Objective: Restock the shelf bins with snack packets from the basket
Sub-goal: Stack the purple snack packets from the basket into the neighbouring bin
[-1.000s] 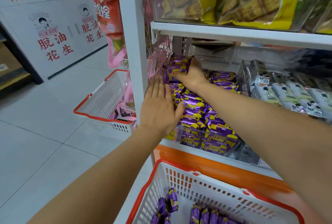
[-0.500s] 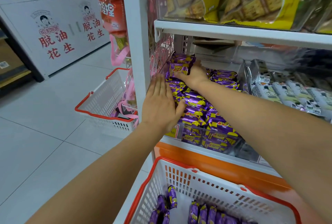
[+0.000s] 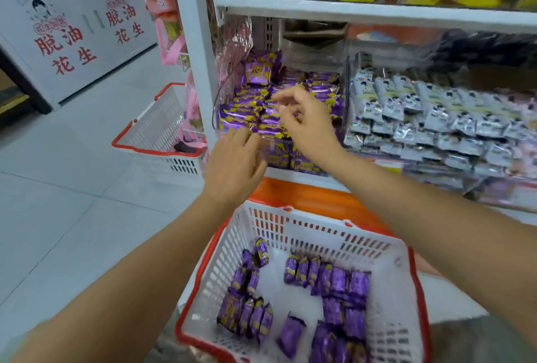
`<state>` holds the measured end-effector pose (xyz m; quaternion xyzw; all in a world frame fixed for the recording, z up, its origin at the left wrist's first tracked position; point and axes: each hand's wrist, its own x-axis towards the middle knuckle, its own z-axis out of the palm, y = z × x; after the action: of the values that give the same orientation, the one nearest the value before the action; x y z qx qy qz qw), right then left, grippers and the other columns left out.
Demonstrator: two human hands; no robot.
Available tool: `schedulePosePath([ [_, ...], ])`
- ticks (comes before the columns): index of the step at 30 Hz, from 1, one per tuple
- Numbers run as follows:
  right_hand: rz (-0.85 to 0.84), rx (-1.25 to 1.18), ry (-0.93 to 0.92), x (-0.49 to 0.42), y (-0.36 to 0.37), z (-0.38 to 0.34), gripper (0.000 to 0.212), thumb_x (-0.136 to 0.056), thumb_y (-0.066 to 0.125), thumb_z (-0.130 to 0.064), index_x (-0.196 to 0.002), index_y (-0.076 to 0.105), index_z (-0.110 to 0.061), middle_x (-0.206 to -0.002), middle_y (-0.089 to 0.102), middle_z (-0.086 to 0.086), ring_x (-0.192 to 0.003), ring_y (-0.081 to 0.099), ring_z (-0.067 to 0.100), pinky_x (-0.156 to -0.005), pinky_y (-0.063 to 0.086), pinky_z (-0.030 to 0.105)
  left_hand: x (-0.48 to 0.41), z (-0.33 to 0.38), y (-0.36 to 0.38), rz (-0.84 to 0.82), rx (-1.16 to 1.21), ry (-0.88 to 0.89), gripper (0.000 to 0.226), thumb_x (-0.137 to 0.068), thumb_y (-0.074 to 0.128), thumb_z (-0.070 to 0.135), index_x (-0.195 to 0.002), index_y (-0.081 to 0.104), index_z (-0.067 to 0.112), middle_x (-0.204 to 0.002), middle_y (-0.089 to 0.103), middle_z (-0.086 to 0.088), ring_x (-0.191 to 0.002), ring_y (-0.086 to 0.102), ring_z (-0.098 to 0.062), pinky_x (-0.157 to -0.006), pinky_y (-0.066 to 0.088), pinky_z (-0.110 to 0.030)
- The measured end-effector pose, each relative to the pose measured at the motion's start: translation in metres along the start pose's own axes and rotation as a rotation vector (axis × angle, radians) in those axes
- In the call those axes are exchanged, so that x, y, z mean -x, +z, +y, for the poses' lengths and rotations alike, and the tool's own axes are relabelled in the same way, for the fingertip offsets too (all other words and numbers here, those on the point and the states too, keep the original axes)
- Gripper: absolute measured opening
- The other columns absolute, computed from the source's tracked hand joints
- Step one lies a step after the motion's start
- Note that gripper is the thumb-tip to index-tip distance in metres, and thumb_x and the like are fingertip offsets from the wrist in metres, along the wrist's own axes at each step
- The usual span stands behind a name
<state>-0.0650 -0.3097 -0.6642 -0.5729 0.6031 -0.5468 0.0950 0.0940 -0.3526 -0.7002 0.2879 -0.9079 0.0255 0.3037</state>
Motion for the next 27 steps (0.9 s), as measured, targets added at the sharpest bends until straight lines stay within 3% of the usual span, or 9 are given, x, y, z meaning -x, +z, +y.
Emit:
schedulePosePath([
  [3, -0.061, -0.007, 0.081, 0.062, -0.011, 0.007, 0.016, -0.094, 0.049, -0.011, -0.094, 0.062, -0.020, -0.079, 0.065, 0.010, -0.066, 0.059, 0.028, -0.063, 0.050, 0.043, 0.042, 0.020, 0.016, -0.159, 0.078, -0.133, 0.023, -0.087, 0.045, 0.024, -0.099, 0.059, 0.011, -0.091, 0.058, -0.009, -0.081, 0.057, -0.032, -0.060, 0.041, -0.037],
  [8, -0.290, 0.118, 0.396, 0.151, -0.015, 0.059, 0.023, -0.093, 0.051, -0.003, -0.092, 0.063, -0.022, -0.071, 0.064, 0.000, -0.065, 0.061, 0.020, -0.062, 0.048, 0.033, 0.115, 0.034, 0.062, -0.646, 0.124, -0.352, 0.017, -0.091, 0.052, 0.026, -0.102, 0.062, 0.018, -0.106, 0.064, -0.006, -0.099, 0.061, -0.029, -0.078, 0.045, -0.034],
  [10, -0.391, 0.207, 0.542, 0.178, -0.017, 0.086, 0.021, -0.094, 0.051, -0.002, -0.097, 0.064, -0.017, -0.073, 0.057, -0.010, -0.063, 0.055, 0.009, -0.063, 0.043, 0.028, 0.139, 0.036, 0.081, -0.803, 0.148, -0.425, 0.020, -0.091, 0.052, 0.027, -0.105, 0.061, 0.016, -0.110, 0.065, -0.010, -0.102, 0.061, -0.030, -0.080, 0.045, -0.033],
  [12, -0.522, 0.299, 0.682, 0.200, -0.016, 0.114, 0.020, -0.095, 0.051, -0.007, -0.109, 0.063, -0.014, -0.088, 0.060, -0.005, -0.074, 0.060, 0.015, -0.069, 0.047, 0.032, 0.157, 0.037, 0.099, -0.941, 0.151, -0.472, 0.027, -0.093, 0.050, 0.027, -0.115, 0.058, 0.014, -0.116, 0.062, -0.013, -0.106, 0.058, -0.031, -0.081, 0.044, -0.033],
  [15, -0.710, 0.362, 0.896, 0.222, -0.006, 0.147, 0.030, -0.098, 0.051, -0.017, -0.128, 0.052, -0.014, -0.118, 0.061, 0.010, -0.090, 0.062, 0.025, -0.078, 0.049, 0.034, 0.171, 0.036, 0.119, -0.962, 0.043, -0.469, 0.040, -0.091, 0.051, 0.029, -0.128, 0.052, 0.014, -0.130, 0.053, -0.012, -0.120, 0.047, -0.030, -0.093, 0.039, -0.035],
  [18, -0.827, 0.369, 1.024, 0.232, 0.012, 0.165, 0.050, -0.099, 0.053, -0.025, -0.143, 0.036, -0.009, -0.133, 0.052, 0.016, -0.114, 0.057, 0.030, -0.097, 0.047, 0.043, 0.177, 0.028, 0.136, -0.955, -0.086, -0.466, 0.055, -0.091, 0.051, 0.031, -0.142, 0.038, 0.016, -0.151, 0.029, -0.011, -0.141, 0.023, -0.031, -0.111, 0.025, -0.040],
  [21, -0.847, 0.332, 1.106, 0.238, 0.033, 0.180, 0.056, -0.099, 0.054, -0.025, -0.146, 0.029, -0.007, -0.142, 0.043, 0.018, -0.120, 0.053, 0.032, -0.093, 0.047, 0.041, 0.189, 0.020, 0.157, -1.079, -0.095, -0.459, 0.071, -0.095, 0.049, 0.032, -0.154, 0.014, 0.015, -0.162, 0.000, -0.013, -0.149, 0.002, -0.033, -0.119, 0.012, -0.043],
  [24, -0.800, 0.337, 1.071, 0.246, 0.056, 0.196, 0.051, -0.098, 0.055, -0.018, -0.140, 0.038, 0.004, -0.140, 0.045, 0.026, -0.118, 0.052, 0.035, -0.090, 0.044, 0.039, 0.206, 0.015, 0.183, -1.168, -0.091, -0.446, 0.076, -0.097, 0.045, 0.034, -0.155, -0.001, 0.016, -0.161, -0.013, -0.014, -0.149, -0.007, -0.034, -0.120, 0.009, -0.046],
  [27, -0.776, 0.406, 1.098, 0.253, 0.078, 0.211, 0.064, -0.098, 0.055, -0.033, -0.150, 0.025, -0.013, -0.153, 0.019, 0.019, -0.130, 0.041, 0.037, -0.105, 0.038, 0.038, 0.218, 0.011, 0.203, -1.191, -0.097, -0.433, 0.077, -0.098, 0.044, 0.036, -0.155, -0.004, 0.019, -0.161, -0.014, -0.013, -0.149, -0.007, -0.035, -0.119, 0.011, -0.048],
])
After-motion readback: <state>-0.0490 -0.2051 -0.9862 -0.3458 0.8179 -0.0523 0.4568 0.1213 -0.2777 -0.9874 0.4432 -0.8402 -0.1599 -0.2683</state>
